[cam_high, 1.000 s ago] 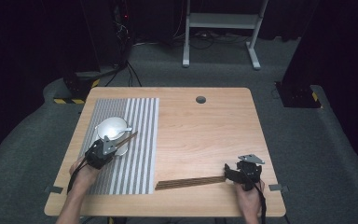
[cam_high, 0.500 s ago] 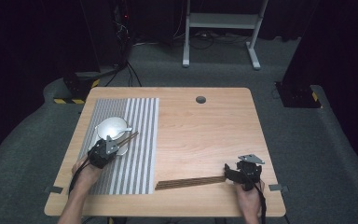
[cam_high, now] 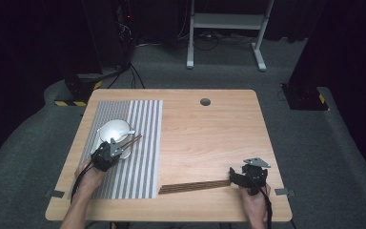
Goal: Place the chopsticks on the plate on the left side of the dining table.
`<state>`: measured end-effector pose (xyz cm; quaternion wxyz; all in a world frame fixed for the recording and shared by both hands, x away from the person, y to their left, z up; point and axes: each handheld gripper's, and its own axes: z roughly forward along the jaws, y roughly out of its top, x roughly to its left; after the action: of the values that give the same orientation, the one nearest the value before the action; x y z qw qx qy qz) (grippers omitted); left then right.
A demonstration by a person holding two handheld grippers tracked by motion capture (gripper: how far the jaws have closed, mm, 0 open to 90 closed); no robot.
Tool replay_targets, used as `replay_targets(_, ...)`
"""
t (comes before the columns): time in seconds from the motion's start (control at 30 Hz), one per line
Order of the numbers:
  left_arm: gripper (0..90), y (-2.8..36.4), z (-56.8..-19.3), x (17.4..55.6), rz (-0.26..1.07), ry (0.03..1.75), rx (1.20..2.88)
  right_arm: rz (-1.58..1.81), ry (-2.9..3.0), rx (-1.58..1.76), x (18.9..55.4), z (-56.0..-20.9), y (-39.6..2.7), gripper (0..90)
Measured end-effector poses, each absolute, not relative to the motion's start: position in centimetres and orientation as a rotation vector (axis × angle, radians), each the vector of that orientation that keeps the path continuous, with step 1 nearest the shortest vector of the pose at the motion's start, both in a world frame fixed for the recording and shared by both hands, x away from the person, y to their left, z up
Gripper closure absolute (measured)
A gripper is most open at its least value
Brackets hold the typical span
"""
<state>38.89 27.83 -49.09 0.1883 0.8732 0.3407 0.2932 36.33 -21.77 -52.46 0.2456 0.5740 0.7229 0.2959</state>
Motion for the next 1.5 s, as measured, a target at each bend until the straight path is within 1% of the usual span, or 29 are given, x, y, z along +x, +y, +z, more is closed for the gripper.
replay_targets(0.27,84.3,27.70,-49.13,38.87,0.841,0.957,2.464,0.808,1.973,1.566,36.33,-52.46,-21.77,13.7)
replay_targets(0.7,82.4,27.64,-49.05,38.74,0.833,0.962,2.460,0.808,1.973,1.566,36.33,-52.46,-21.77,13.7)
replay_targets(1.1,84.4,27.57,-49.27,38.92,0.831,0.963,2.474,0.808,1.973,1.567,36.33,-52.46,-21.77,13.7)
replay_targets(1.5,84.5,27.38,-49.32,39.40,0.831,0.966,2.489,0.808,1.973,1.566,36.34,-52.46,-21.77,13.7)
